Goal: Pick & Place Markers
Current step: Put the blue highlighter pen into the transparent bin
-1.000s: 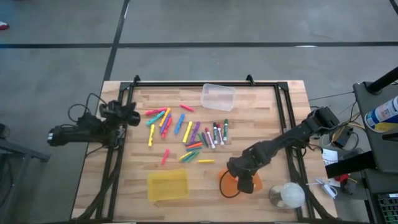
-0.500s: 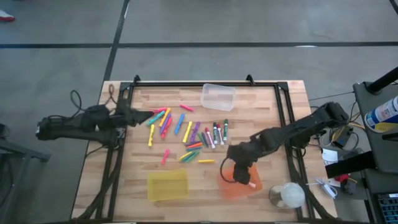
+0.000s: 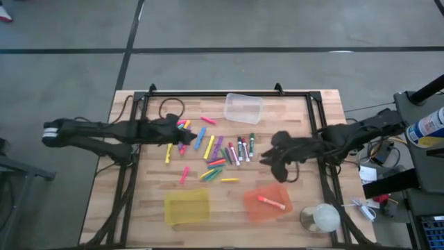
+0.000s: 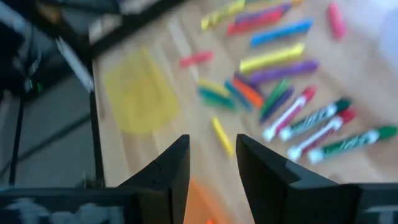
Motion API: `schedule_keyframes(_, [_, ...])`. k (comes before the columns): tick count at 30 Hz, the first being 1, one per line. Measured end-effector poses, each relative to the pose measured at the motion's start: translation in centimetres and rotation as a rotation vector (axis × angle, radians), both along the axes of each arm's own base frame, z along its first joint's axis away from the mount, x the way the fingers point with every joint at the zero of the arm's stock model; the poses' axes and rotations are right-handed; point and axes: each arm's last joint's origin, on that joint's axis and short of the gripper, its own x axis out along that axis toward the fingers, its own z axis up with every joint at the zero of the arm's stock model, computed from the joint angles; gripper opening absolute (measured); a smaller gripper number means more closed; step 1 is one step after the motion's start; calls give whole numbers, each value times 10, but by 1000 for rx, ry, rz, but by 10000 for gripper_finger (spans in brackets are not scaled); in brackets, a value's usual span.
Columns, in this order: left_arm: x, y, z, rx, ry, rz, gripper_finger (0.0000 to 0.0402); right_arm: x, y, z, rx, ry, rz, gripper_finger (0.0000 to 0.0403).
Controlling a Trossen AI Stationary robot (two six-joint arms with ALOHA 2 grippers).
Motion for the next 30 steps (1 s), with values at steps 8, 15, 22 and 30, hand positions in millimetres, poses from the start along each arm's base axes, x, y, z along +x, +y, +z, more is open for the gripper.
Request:
schedule_keyframes(8, [50,17,-6,82,200,-70,174,-23,-10,31,-41,-215,-21,123])
schedule_keyframes(15, [79,35,-24,116,471,-118,174,-35,-14,46,-36,-323,-8,123])
schedule_keyframes(22, [91,52,-52,63,626,-138,174,-39,-16,53,-62,-379,11,123])
schedule_keyframes(30, [98,62,-85,-8,725,-174,174,-38,-15,53,-83,-378,21,123])
